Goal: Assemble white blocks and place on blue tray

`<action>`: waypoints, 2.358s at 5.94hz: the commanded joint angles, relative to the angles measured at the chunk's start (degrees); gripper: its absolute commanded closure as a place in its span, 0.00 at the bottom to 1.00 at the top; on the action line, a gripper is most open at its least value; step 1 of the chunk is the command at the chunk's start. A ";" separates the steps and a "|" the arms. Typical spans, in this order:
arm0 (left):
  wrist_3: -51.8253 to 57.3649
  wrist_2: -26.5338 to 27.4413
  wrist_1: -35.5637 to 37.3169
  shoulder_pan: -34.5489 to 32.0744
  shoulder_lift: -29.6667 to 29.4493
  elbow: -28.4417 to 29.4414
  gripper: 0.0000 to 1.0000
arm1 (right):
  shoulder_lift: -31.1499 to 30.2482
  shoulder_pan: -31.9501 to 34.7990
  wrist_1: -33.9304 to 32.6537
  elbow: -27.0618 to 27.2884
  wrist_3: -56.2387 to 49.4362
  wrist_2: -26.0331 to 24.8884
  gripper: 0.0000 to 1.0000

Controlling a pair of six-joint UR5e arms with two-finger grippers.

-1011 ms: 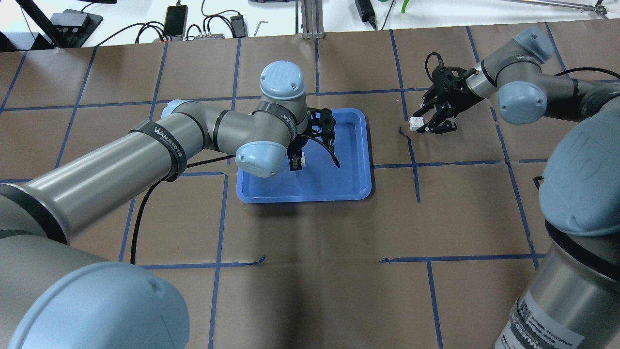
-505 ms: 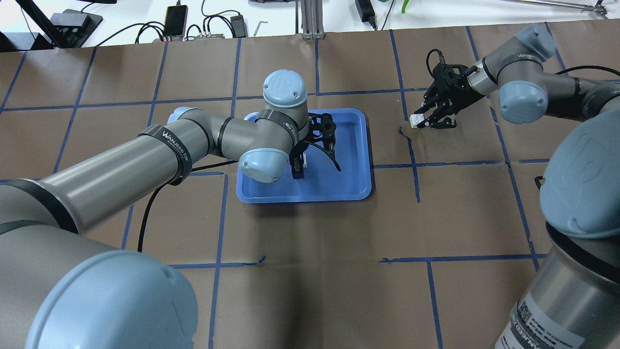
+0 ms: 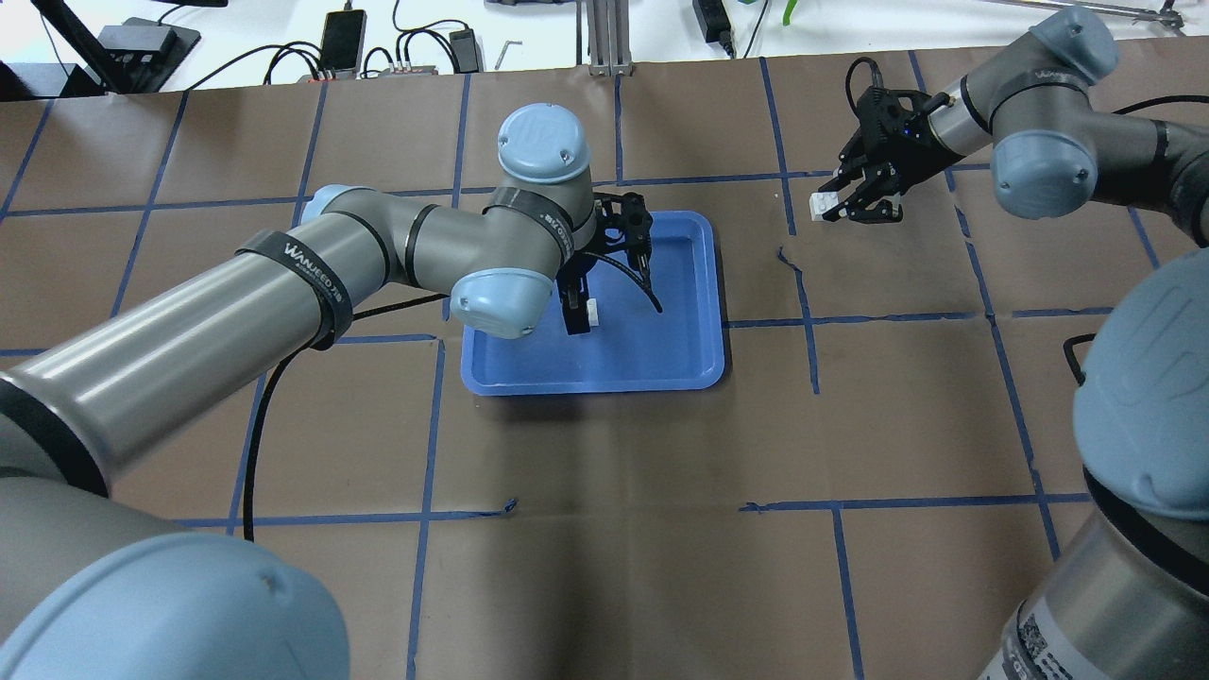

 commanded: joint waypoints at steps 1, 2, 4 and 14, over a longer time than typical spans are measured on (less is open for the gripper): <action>-0.14 -0.25 -12.98 1.27 6.28 3.82 0.02 | -2.57 1.09 -0.58 2.63 5.11 0.56 0.73; -0.58 -0.51 -19.84 1.28 9.79 6.20 0.02 | -3.71 3.27 -0.68 3.78 6.97 0.82 0.73; -1.80 -1.99 -27.01 1.45 15.42 7.89 0.02 | -4.08 10.37 -7.56 4.14 19.05 0.39 0.73; -73.07 -2.97 -37.49 16.40 27.67 7.36 0.01 | 1.55 25.61 -35.66 16.19 37.75 -2.51 0.71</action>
